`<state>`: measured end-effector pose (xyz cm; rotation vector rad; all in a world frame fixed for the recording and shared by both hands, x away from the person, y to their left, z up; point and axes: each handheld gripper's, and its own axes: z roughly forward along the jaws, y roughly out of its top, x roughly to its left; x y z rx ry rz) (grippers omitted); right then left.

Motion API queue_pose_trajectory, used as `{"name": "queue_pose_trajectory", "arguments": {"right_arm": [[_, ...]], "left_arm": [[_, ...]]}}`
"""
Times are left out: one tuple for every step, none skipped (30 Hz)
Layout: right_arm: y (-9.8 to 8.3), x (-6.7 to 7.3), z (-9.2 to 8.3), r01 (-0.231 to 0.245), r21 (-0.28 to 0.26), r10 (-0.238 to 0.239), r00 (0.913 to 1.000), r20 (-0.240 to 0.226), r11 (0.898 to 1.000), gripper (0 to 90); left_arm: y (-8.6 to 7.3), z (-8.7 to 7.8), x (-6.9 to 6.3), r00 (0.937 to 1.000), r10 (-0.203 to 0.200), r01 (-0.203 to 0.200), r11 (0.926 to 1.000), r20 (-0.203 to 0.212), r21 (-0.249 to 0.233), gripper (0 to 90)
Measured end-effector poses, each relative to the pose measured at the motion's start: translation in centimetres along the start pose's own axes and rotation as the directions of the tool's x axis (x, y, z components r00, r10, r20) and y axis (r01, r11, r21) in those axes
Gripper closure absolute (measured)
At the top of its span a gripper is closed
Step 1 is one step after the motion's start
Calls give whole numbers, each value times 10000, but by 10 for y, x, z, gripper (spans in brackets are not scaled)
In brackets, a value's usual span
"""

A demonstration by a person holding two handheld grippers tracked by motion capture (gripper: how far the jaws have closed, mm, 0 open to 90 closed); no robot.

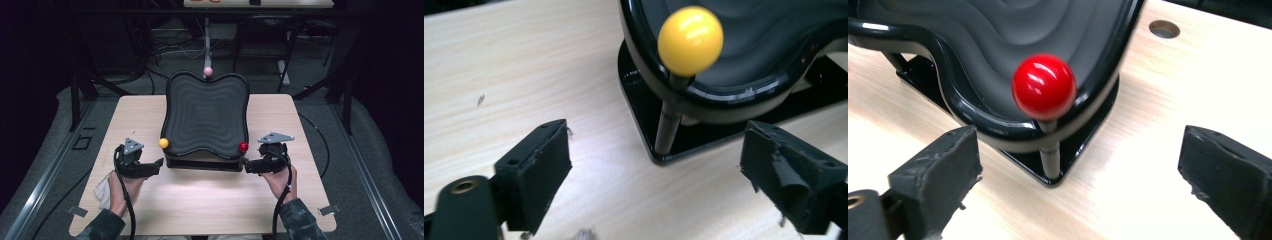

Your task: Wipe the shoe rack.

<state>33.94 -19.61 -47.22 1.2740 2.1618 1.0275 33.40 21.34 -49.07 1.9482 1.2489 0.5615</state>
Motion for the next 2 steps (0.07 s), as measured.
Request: {"name": "queue_pose_trajectory", "arguments": {"right_arm": [[-2,-2,-1,-15,-1,15,10000,58,10000,7],[-3,-3,-2,-37,26,37,10000,33,10000,4]], "left_arm": [[-1,0,0,10000,-61,61,10000,50,53,102],[-2,0,1,9999,-94,94,9999,70,102,94]]}}
